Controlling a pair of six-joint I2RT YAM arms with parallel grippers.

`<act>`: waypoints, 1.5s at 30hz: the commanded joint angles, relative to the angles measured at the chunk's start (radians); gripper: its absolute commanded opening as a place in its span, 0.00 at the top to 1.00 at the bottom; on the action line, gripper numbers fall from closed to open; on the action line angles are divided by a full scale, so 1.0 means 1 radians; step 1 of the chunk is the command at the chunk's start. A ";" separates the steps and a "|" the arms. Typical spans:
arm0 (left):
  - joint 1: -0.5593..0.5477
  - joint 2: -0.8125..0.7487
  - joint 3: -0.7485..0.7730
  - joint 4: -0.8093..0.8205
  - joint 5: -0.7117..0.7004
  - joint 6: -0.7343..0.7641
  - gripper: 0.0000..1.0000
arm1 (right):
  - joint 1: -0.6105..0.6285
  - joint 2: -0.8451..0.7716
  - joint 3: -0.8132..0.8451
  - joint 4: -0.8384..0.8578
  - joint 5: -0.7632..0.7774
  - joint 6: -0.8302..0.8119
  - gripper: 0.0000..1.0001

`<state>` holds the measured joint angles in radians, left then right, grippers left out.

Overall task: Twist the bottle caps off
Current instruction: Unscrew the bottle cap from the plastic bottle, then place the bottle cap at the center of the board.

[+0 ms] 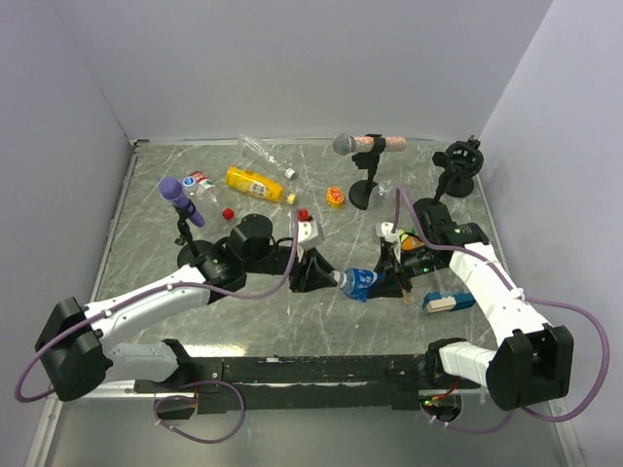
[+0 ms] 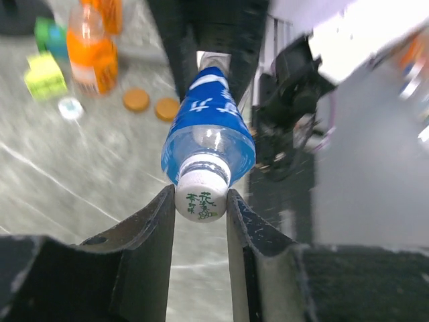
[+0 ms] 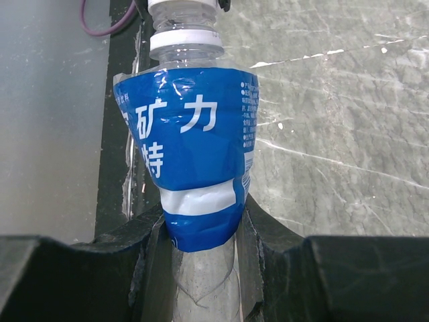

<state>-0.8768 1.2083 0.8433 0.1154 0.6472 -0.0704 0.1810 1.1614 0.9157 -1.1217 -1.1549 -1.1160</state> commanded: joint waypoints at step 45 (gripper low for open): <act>-0.156 0.661 0.292 0.063 -0.477 -0.825 0.99 | -0.379 -0.187 0.129 -0.234 -0.305 -0.157 0.82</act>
<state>-1.0271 1.8175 1.0771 0.1753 0.2031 -0.8688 -0.1902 1.0016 1.0424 -1.3468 -1.4014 -1.2621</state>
